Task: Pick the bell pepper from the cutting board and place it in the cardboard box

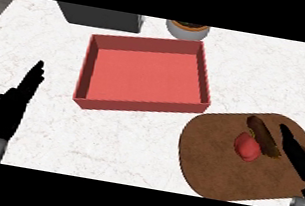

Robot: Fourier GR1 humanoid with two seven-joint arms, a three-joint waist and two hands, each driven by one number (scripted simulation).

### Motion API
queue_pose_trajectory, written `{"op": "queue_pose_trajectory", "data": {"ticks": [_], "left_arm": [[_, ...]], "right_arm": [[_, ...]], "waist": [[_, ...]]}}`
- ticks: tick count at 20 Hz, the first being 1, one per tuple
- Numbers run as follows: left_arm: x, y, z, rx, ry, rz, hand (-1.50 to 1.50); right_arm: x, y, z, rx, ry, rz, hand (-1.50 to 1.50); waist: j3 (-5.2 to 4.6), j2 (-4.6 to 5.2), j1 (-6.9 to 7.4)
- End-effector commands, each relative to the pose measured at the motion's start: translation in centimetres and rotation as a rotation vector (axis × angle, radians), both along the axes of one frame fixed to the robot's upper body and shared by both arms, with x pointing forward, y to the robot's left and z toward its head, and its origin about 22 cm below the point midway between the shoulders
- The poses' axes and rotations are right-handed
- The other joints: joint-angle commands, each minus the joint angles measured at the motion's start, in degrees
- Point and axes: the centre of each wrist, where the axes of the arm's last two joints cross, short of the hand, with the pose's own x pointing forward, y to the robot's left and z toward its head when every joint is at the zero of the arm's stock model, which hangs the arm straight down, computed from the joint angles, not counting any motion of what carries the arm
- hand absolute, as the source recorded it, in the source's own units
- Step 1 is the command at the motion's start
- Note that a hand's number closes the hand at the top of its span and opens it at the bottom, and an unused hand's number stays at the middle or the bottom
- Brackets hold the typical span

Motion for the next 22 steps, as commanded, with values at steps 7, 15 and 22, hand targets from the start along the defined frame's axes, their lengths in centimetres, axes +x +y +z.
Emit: {"op": "queue_pose_trajectory", "data": {"ticks": [7,15,22], "left_arm": [[-0.4,-0.6,-0.1,0.005,-0.018,-0.014,0.0],[0.4,-1.0,0.4,0.014,-0.024,-0.043,0.0],[-0.4,-0.2,-1.1,0.014,-0.014,-0.02,0.0]], "right_arm": [[-9.2,-2.6,-4.8,-0.081,0.619,0.054,-1.5],[-9.3,-0.2,-0.9,0.004,0.995,0.228,-1.5],[-4.5,4.0,5.5,0.042,1.107,0.136,-1.5]], "waist": [[-0.46,0.58,0.95],[-0.46,0.92,2.32],[-0.1,0.49,2.04]]}}
